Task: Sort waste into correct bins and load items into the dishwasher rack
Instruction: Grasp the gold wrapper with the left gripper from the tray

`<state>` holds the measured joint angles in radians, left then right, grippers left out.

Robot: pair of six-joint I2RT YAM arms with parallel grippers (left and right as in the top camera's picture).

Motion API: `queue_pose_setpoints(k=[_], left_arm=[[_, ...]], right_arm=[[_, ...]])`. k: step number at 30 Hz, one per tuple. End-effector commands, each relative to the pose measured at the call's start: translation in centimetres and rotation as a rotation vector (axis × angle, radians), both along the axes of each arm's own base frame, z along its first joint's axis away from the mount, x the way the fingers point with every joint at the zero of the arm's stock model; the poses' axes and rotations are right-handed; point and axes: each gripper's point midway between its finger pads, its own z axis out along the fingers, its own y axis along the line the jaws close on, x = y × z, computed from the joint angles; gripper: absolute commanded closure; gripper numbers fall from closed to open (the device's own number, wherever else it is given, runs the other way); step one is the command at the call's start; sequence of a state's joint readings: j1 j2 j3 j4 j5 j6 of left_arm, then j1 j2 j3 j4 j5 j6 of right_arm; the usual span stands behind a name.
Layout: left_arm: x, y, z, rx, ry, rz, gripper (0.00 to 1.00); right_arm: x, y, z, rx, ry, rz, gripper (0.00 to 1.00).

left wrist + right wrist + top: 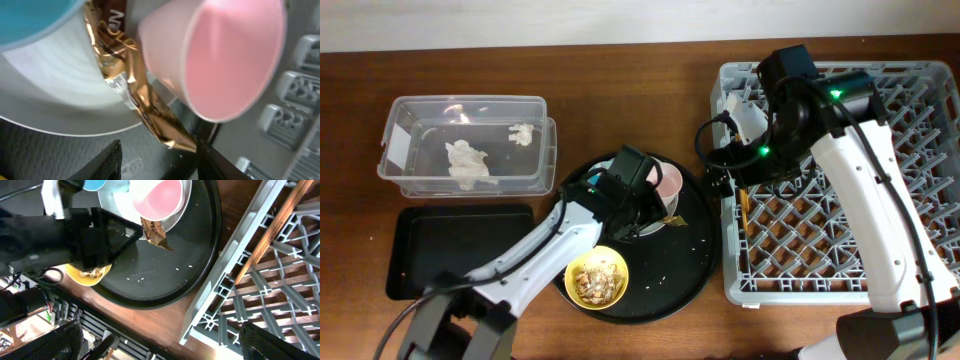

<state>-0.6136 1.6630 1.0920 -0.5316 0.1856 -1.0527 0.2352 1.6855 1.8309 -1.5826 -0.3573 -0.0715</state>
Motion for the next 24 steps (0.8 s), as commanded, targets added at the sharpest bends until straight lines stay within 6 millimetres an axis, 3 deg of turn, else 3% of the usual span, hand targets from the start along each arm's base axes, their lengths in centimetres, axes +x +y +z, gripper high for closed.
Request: queue_pose_setpoints(k=[1,9,13,17,24], left_arm=[[0.4,0.6,-1.2,0.045,0.009,0.050,0.53],[0.3,0.5,-1.5,0.054,0.013,0.046,0.54],[0.0,-0.3,-3.2,0.074,0.029,0.024,0.54],[0.6,0.3,-3.6,0.111,0.005,0.044,0.53],[-0.4,-0.3,-5.4,0.141,0.041,0.017,0.55]], right_arm=[[0.0,-0.1,0.8,0.004,-0.030,0.002,0.02],[0.0,-0.1,0.8,0.004,-0.029,0.002,0.02],[0.0,0.0,0.8,0.004,-0.029,0.002,0.02],[0.0,0.0,0.8,0.004,-0.029,0.002,0.02],[0.0,0.0,0.8,0.004,-0.029,0.002,0.02]])
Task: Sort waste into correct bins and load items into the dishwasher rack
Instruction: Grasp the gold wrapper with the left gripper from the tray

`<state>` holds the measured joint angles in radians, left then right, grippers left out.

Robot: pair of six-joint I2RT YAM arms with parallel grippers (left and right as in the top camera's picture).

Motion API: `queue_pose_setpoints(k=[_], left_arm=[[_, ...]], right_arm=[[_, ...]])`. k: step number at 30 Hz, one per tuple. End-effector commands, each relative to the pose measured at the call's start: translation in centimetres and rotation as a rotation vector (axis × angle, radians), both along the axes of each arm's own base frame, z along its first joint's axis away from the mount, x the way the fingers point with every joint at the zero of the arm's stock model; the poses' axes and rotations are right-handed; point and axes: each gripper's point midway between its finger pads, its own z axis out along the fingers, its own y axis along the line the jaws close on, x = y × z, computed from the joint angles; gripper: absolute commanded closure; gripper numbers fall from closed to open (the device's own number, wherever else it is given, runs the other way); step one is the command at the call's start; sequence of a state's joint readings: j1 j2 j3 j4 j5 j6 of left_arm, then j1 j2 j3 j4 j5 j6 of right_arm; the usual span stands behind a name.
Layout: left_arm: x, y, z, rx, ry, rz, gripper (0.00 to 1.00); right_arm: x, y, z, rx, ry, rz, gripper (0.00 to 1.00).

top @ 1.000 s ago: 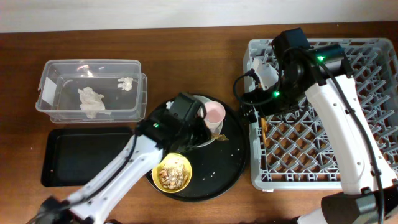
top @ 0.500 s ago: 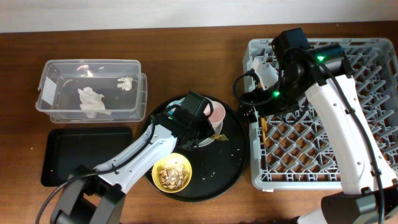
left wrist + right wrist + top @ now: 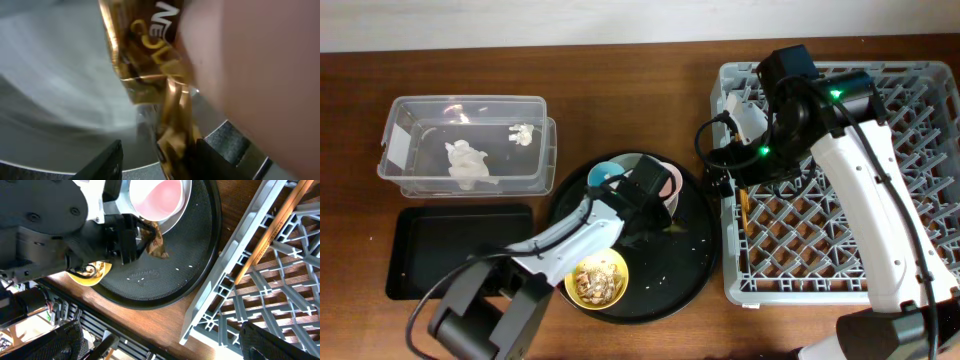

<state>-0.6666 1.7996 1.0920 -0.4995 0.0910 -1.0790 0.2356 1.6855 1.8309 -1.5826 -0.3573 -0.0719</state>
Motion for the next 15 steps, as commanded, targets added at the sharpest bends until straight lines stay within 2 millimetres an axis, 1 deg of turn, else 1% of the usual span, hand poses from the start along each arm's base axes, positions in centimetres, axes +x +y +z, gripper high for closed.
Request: queue_pose_setpoints(k=[1,2,4,6,8,10,12,14,15], left_arm=[[0.0,0.0,-0.4,0.017,-0.001,0.008,0.58],[0.0,0.0,-0.4,0.016,-0.001,0.008,0.61],[0.0,0.0,-0.4,0.017,-0.001,0.008,0.63],[0.0,0.0,-0.4,0.016,-0.001,0.008,0.71],[0.0,0.0,-0.4,0.016,-0.001,0.008,0.72],[0.0,0.1,-0.4,0.018,0.001,0.008,0.76],[0.1,0.3,0.6,0.010,-0.012,0.010,0.93],[0.2,0.7,2.0,0.006,-0.039,0.019,0.95],[0.1,1.0,3.1,0.006,-0.055,0.024,0.95]], right_arm=[[0.0,-0.1,0.8,0.004,-0.029,0.002,0.02],[0.0,-0.1,0.8,0.004,-0.029,0.002,0.02],[0.0,-0.1,0.8,0.004,-0.029,0.002,0.02],[0.0,-0.1,0.8,0.004,-0.029,0.002,0.02],[0.0,-0.1,0.8,0.004,-0.029,0.002,0.02],[0.0,-0.1,0.8,0.004,-0.029,0.002,0.02],[0.0,-0.1,0.8,0.004,-0.029,0.002,0.02],[0.0,-0.1,0.8,0.004,-0.029,0.002,0.02],[0.0,-0.1,0.8,0.004,-0.029,0.002,0.02]])
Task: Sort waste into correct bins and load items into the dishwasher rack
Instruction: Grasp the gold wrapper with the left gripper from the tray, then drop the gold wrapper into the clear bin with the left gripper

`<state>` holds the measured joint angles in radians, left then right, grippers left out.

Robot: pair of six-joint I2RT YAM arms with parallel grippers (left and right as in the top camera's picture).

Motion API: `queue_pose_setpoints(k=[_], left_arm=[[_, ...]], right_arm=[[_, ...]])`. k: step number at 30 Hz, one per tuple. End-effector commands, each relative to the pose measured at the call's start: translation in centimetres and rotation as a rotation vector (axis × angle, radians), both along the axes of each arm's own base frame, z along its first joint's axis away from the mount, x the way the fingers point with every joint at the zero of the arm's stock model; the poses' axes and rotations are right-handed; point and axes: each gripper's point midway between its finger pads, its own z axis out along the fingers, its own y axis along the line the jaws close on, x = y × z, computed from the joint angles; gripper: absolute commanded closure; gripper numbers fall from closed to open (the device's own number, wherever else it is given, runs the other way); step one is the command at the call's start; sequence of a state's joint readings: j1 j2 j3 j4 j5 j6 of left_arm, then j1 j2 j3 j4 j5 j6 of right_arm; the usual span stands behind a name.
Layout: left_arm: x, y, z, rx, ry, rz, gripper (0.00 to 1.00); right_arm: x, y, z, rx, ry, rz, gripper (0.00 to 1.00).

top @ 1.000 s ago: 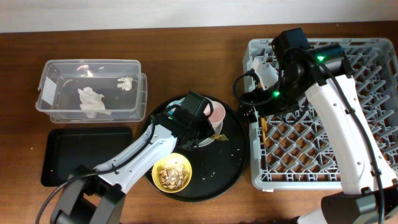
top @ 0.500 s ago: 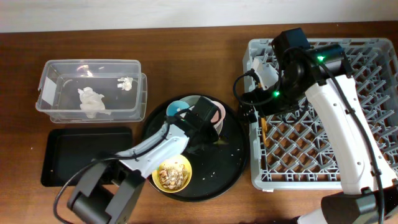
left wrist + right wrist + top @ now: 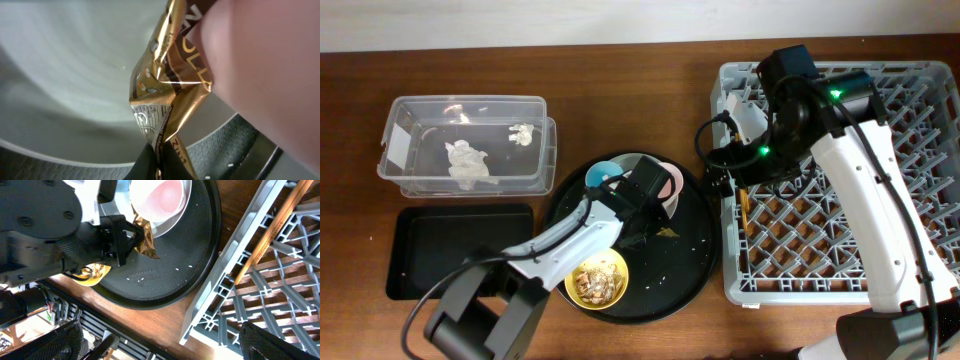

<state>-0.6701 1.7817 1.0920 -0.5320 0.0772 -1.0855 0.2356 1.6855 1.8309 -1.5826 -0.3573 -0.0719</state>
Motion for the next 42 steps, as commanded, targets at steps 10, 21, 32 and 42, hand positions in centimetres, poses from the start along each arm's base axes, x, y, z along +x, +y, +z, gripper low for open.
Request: queue_pose_setpoints(k=[10,21,32,42], left_arm=[[3.3,10.5,16.4,0.153,-0.512,0.122,0.99],[12.4,29.4,9.8,0.354,-0.446,0.629,0.87],[13.8,24.2,13.5,0.167,-0.565,0.281,0.51],[-8.4,9.6,12.7,-0.052,-0.063,-0.292,0.53]], right_arm=[[0.0,-0.1,0.8,0.004,-0.029,0.002,0.02],[0.0,-0.1,0.8,0.004,-0.029,0.002,0.02],[0.0,-0.1,0.8,0.004,-0.029,0.002,0.02],[0.0,-0.1,0.8,0.004,-0.029,0.002,0.02]])
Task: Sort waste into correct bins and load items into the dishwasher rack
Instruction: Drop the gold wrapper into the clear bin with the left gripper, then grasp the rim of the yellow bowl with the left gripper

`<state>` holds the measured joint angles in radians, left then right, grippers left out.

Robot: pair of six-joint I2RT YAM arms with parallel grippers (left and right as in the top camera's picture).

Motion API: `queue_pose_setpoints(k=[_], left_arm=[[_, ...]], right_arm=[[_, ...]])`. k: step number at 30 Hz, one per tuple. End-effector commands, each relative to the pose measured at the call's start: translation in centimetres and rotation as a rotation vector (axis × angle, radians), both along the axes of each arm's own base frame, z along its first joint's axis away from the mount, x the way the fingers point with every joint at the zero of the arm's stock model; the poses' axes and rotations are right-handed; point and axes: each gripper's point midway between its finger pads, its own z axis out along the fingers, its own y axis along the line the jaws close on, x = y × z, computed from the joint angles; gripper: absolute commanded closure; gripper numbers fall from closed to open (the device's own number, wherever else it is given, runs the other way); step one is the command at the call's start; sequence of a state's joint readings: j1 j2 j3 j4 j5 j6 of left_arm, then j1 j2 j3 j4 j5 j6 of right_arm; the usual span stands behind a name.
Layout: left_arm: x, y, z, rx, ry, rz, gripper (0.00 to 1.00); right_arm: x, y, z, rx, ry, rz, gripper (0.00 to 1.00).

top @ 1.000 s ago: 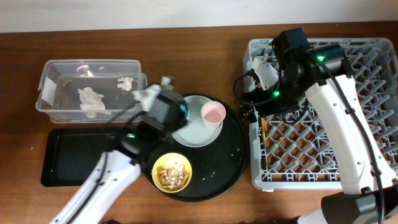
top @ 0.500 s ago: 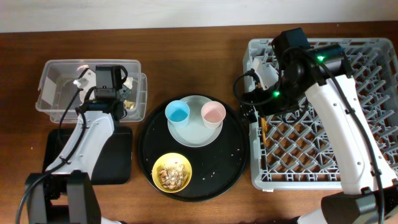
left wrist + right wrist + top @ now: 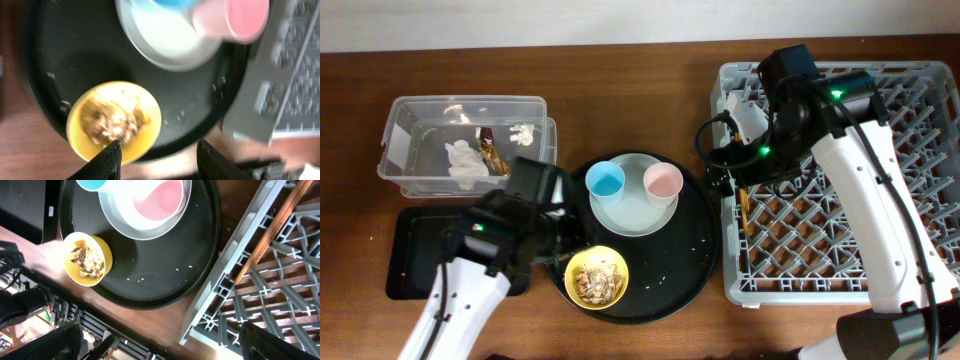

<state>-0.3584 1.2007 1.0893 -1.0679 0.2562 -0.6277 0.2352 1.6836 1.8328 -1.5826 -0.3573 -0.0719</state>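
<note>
A gold wrapper (image 3: pixel 490 151) lies in the clear bin (image 3: pixel 540 150) beside white tissue (image 3: pixel 466 163). My left gripper (image 3: pixel 160 162) is open and empty, above the yellow bowl of food scraps (image 3: pixel 114 121) on the round black tray (image 3: pixel 695 265). A white plate (image 3: pixel 632 212) on that tray carries a blue cup (image 3: pixel 605 180) and a pink cup (image 3: pixel 662 181). My right gripper (image 3: pixel 170 347) hangs open and empty over the left edge of the grey dishwasher rack (image 3: pixel 840 170).
A flat black rectangular tray (image 3: pixel 420 250) sits at the front left, below the clear bin. A wooden stick (image 3: pixel 272 225) lies in the rack's left part. Crumbs dot the round tray.
The left gripper was shut on the gold wrapper beside the pink cup. Now the wrapper lies in the clear bin, and the gripper is open and back near the yellow bowl. The right arm is unmoved.
The left gripper stood open at the gold wrapper tucked under the pink cup on the plate. Then its fingers were around the wrapper, then shut on it. Now the wrapper is in the clear bin and the gripper is empty. The right arm stayed over the rack throughout.
</note>
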Motion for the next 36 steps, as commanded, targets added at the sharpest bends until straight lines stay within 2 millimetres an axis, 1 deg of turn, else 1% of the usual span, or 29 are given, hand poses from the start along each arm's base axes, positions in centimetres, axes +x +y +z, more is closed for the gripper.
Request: queue_pose_setpoints(k=[1,3,6,9,10,12,13,14,18,20,23,24,25,26,28,29,30,36], left_arm=[[-3.4,-2.5,-2.2,0.068,0.035,-0.170,0.54],[-4.9,-2.9,-3.6,0.132,0.055,-0.187,0.54],[-6.0,-4.0,-5.6,0.158,0.050,-0.194,0.54],[-5.8,-5.8,-7.3,0.134,-0.016,-0.239,0.54],[-5.7,-6.1,-8.3,0.129,-0.023,-0.247,0.54],[-5.7,-6.1,-9.7,0.143,-0.005,-0.244,0.54],[-5.5,-5.7,-10.7,0.180,0.017,-0.216,0.52],[-5.4,-5.7,-11.2,0.194,0.027,-0.215,0.52],[-5.3,-5.9,-14.8,0.256,0.108,-0.222,0.51],[-5.5,-6.2,-16.0,0.259,0.140,-0.229,0.51],[-5.4,-6.1,-16.0,0.260,0.140,-0.229,0.52],[-5.4,-6.1,-16.0,0.260,0.140,-0.229,0.54],[-5.4,-6.2,-15.9,0.260,0.139,-0.229,0.66],[-5.2,-6.2,-15.7,0.265,0.135,-0.227,0.68],[-4.1,-5.8,-14.6,0.309,0.095,-0.209,0.67],[-3.5,-5.4,-13.6,0.337,0.071,-0.198,0.67],[-3.3,-5.4,-13.0,0.342,0.060,-0.199,0.67],[-3.0,-5.7,-12.7,0.334,0.043,-0.201,0.66]], right_arm=[[0.0,0.0,0.7,0.003,-0.025,0.002,0.02],[0.0,-0.1,0.7,0.003,-0.026,0.002,0.02],[0.0,-0.1,0.7,0.003,-0.025,0.002,0.02],[0.0,-0.1,0.7,0.003,-0.025,0.002,0.02],[0.0,-0.1,0.7,0.003,-0.025,0.002,0.02],[0.0,0.0,0.7,0.003,-0.026,0.002,0.02],[0.0,-0.1,0.7,0.003,-0.025,0.002,0.02],[0.0,-0.1,0.7,0.003,-0.025,0.002,0.02],[0.0,-0.1,0.7,0.003,-0.025,0.002,0.02],[0.0,-0.1,0.7,0.003,-0.025,0.002,0.02],[0.0,0.0,0.7,0.003,-0.025,0.002,0.02],[0.0,-0.1,0.7,0.003,-0.025,0.002,0.02],[0.0,-0.1,0.7,0.003,-0.026,0.002,0.02],[0.0,-0.1,0.7,0.003,-0.025,0.002,0.02],[0.0,-0.1,0.7,0.003,-0.025,0.002,0.02],[0.0,0.0,0.7,0.003,-0.025,0.002,0.02],[0.0,-0.1,0.7,0.003,-0.025,0.002,0.02],[0.0,-0.1,0.7,0.003,-0.026,0.002,0.02]])
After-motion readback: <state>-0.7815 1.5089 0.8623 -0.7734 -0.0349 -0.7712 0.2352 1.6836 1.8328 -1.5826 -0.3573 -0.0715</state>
